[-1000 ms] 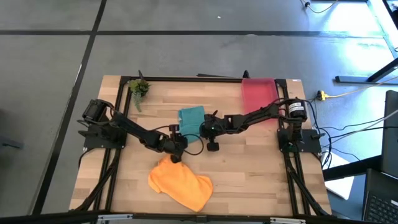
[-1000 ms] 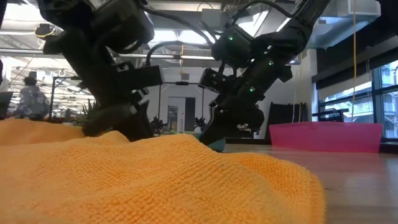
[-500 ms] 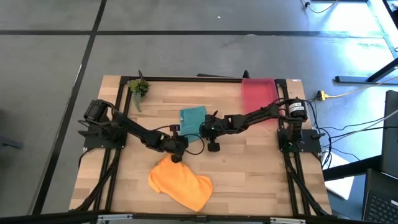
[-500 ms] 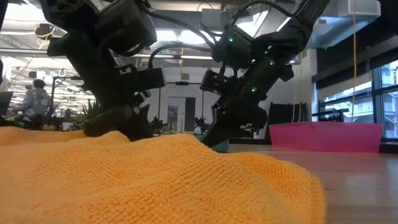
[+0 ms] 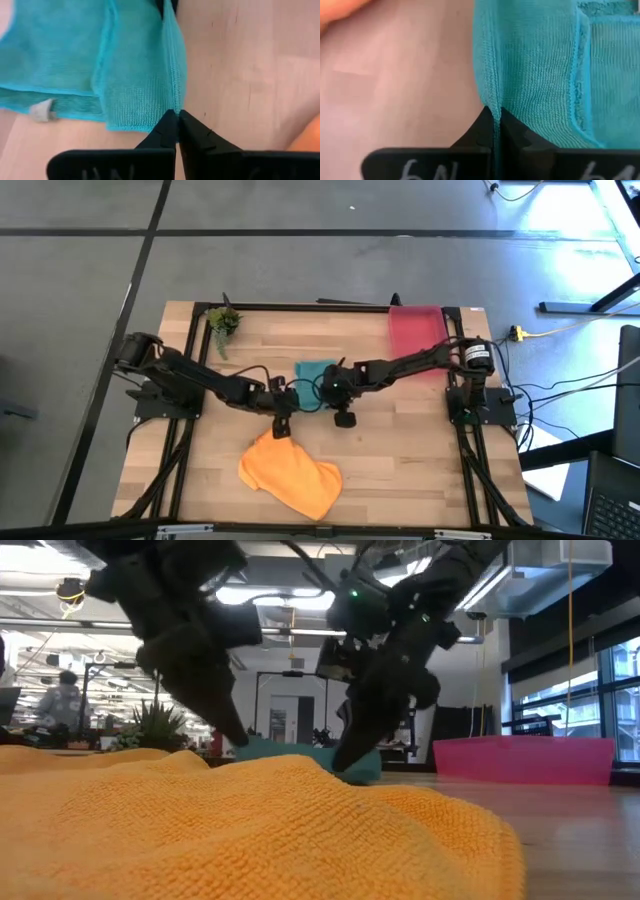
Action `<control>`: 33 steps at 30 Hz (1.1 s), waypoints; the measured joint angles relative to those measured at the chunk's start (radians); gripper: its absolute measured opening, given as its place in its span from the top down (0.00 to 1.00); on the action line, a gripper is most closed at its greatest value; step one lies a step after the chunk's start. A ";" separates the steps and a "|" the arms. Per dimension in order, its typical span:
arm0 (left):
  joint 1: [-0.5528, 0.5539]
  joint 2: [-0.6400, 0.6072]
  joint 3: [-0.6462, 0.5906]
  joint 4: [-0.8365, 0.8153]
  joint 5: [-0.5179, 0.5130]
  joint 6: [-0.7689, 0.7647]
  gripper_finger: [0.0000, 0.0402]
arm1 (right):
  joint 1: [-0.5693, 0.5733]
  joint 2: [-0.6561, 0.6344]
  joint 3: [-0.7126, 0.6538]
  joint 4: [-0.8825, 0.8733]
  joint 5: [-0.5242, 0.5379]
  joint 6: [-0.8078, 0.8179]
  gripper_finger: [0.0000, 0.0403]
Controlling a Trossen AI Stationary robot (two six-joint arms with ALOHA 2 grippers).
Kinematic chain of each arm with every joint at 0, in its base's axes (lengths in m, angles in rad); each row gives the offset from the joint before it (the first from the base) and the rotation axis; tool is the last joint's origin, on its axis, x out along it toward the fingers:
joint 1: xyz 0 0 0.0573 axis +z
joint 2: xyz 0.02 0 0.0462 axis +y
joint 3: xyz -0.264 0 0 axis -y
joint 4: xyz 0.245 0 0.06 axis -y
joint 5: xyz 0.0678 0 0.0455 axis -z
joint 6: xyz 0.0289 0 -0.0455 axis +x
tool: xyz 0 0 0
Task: Roll microfiber towels into tight, uniform cylinder then place into a basket
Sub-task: Roll the blue microfiber cloth on the table
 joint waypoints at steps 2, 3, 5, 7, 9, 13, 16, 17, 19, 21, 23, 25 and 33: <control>0.002 -0.024 0.000 -0.003 0.001 -0.026 1.00 | -0.006 0.000 0.039 -0.064 -0.030 0.001 0.98; 0.006 -0.033 0.000 -0.003 0.002 -0.040 1.00 | -0.010 0.000 0.059 -0.098 -0.046 0.002 0.98; 0.014 -0.052 0.000 -0.004 0.014 -0.060 1.00 | -0.022 0.000 0.094 -0.146 -0.075 0.003 0.98; 0.029 -0.059 0.000 -0.004 0.040 -0.082 1.00 | -0.037 0.000 0.125 -0.188 -0.111 0.006 0.98; 0.050 -0.059 0.000 -0.016 0.073 -0.115 1.00 | -0.058 0.000 0.148 -0.209 -0.153 0.033 0.98; 0.094 -0.059 0.001 -0.060 0.103 -0.171 1.00 | -0.106 0.000 0.155 -0.209 -0.247 0.095 0.98; 0.126 -0.059 0.002 -0.057 0.136 -0.170 1.00 | -0.133 0.001 0.149 -0.212 -0.297 0.130 0.98; 0.136 -0.059 0.002 -0.052 0.162 -0.170 1.00 | -0.139 0.003 0.148 -0.218 -0.310 0.132 0.98; 0.157 -0.056 0.004 -0.049 0.217 -0.169 1.00 | -0.151 0.003 0.147 -0.221 -0.338 0.133 0.98; 0.175 -0.049 0.004 -0.050 0.268 -0.169 1.00 | -0.159 0.003 0.148 -0.218 -0.372 0.140 0.98; 0.188 -0.050 0.004 -0.047 0.322 -0.166 1.00 | -0.163 0.003 0.147 -0.222 -0.390 0.156 0.98; 0.192 -0.044 0.004 -0.037 0.349 -0.156 1.00 | -0.164 0.003 0.147 -0.221 -0.391 0.157 0.98; 0.196 -0.013 0.003 0.064 0.492 -0.111 1.00 | -0.164 0.003 0.146 -0.233 -0.393 0.159 0.98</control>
